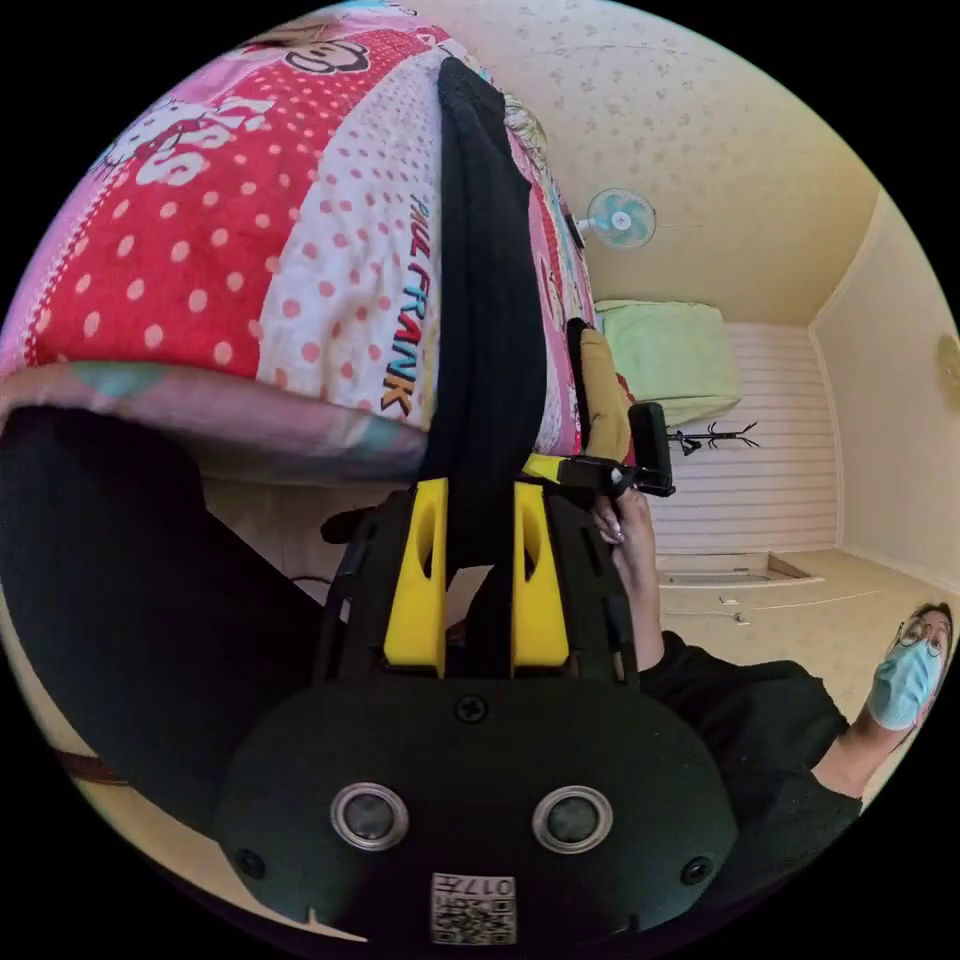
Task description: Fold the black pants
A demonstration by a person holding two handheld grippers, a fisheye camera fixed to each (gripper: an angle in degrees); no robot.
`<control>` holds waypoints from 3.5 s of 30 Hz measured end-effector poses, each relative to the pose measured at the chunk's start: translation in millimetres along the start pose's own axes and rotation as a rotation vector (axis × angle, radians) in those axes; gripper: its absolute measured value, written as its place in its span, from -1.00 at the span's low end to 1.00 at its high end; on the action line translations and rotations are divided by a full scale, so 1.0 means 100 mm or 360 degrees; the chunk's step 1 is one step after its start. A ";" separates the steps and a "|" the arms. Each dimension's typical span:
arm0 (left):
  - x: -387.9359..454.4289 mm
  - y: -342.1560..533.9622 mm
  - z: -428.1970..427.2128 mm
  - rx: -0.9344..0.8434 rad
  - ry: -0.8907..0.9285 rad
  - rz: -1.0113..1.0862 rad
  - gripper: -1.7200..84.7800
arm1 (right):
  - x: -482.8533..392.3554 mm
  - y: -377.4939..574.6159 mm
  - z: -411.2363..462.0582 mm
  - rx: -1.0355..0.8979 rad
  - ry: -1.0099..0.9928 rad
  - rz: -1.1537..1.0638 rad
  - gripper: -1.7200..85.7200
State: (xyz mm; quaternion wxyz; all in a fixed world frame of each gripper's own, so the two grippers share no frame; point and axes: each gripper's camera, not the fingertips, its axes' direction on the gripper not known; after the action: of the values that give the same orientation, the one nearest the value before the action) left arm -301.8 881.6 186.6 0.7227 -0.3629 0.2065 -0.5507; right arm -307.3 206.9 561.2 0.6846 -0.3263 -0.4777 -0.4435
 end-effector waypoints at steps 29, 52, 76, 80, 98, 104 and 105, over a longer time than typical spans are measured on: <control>-0.15 -0.47 0.43 0.0208 0.0536 -0.0106 -0.81 | 0.29 -0.48 -0.77 0.0306 -0.0889 -0.0263 -0.82; 1.18 0.34 0.56 0.0124 0.0789 0.0255 -0.81 | -1.26 0.39 -2.06 0.0433 -0.0694 -0.0635 -0.89; 4.68 -0.19 -0.21 0.0626 0.0447 0.1111 -0.83 | -4.49 0.52 -5.44 0.0894 -0.0273 -0.1307 -0.94; 4.49 -0.75 0.01 0.0668 0.0347 0.1058 -0.83 | -4.01 -0.35 -5.44 0.0954 -0.0419 -0.1169 -0.94; 1.51 0.66 2.12 0.0134 -0.0167 0.0787 -0.81 | -1.06 0.26 -2.24 0.0505 -0.0494 -0.0807 -0.87; 0.98 0.87 2.14 0.0120 0.0045 0.0570 -0.72 | -0.34 0.42 -1.98 0.0440 -0.0787 -0.0592 -0.77; 0.96 0.80 2.01 0.0143 0.0116 0.0551 -0.66 | -0.33 0.43 -2.04 0.0463 -0.0774 -0.0590 -0.76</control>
State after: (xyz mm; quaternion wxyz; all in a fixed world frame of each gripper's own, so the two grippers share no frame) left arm -79.7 860.9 266.8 0.8142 -0.2693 0.2671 -0.4395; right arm -198.6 55.5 462.0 0.4977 -0.2290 -0.7365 -0.3966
